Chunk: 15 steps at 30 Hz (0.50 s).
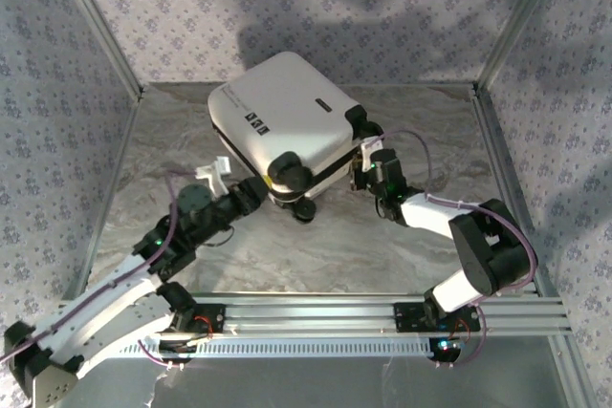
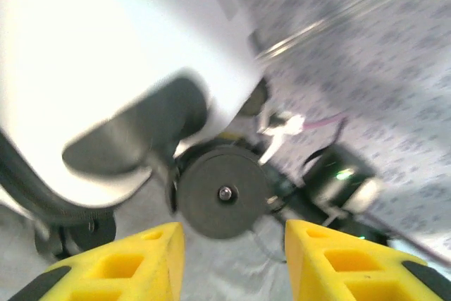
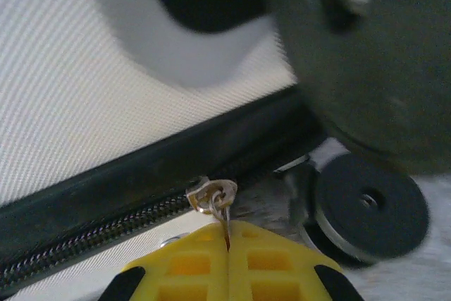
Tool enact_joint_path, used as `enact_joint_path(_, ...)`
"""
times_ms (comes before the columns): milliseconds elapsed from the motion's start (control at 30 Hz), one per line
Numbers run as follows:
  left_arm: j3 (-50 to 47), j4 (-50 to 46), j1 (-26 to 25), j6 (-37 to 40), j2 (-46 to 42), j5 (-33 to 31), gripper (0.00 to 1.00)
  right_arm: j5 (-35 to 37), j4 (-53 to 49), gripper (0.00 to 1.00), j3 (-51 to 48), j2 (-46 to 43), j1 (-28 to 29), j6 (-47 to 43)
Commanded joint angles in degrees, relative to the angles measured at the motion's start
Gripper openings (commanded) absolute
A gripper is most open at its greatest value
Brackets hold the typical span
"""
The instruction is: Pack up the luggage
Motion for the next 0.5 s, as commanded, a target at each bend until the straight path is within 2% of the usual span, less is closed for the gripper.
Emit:
enact_joint_path(0,5.03,1.54,1.42,5.55,-3.2,-1.55,0.06,3.19,6.11,0.0,-0.5,-1.66,-3.4,1.53)
enact_joint_path(167,6.71,-2.15,2.84,5.11,-0.28,0.48,0.08,-4.23,10.0,0.0,-3.15,-2.16,-2.93,-1.23)
enact_joint_path(233,8.22,-3.97,2.86,4.91,3.09,2.12,0.13,-7.55,10.66,0.0,-3.52,-1.82,-3.12,-1.98)
enact_joint_path(367,11.36,-5.91,2.19,5.16,11.82,8.01,0.33,-9.02,10.44,0.0,-3.94,-1.41,-2.89,-2.25)
enact_joint_path(467,13.63,-8.03,-0.96,7.42,17.3,9.03,0.58,-9.04,10.28,0.0,-4.35,-1.54,-2.92,-2.42)
